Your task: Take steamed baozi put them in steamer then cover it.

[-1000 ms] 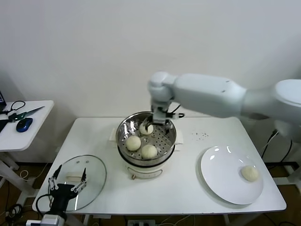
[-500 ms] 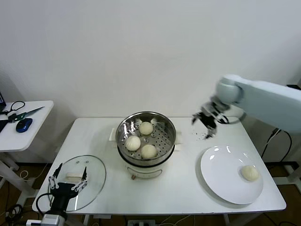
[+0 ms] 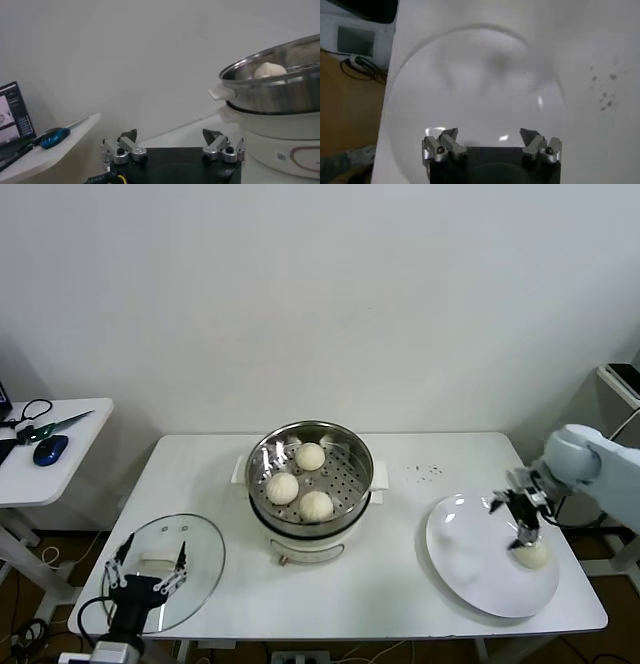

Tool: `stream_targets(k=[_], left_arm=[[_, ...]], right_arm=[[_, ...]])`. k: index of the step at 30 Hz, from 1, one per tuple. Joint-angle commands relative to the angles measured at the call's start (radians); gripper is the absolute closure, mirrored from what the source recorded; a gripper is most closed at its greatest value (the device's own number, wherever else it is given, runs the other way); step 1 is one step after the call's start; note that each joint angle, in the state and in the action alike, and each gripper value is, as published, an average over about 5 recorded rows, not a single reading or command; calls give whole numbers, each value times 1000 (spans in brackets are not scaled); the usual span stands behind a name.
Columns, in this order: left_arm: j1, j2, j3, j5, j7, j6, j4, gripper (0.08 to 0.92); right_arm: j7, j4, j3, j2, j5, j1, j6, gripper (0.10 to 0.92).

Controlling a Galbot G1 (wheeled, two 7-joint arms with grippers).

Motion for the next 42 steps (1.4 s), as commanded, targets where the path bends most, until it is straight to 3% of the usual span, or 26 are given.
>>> stream_targets(k=[1, 28, 36, 42], left_arm=[[4, -5, 1, 6, 0, 1, 5, 177], [-10, -8, 6, 16, -1, 4, 24, 177], [-5, -11, 7, 16, -2, 3, 19, 177], [1, -8, 10, 14, -1, 1, 13, 177]], right_arm=[[0, -99, 150, -37, -112, -192, 3, 203], [-5, -184, 167, 57, -139, -186, 33, 207], [-14, -180, 141, 57, -107, -151, 32, 302], [-13, -158, -14, 78, 35, 61, -2, 329]])
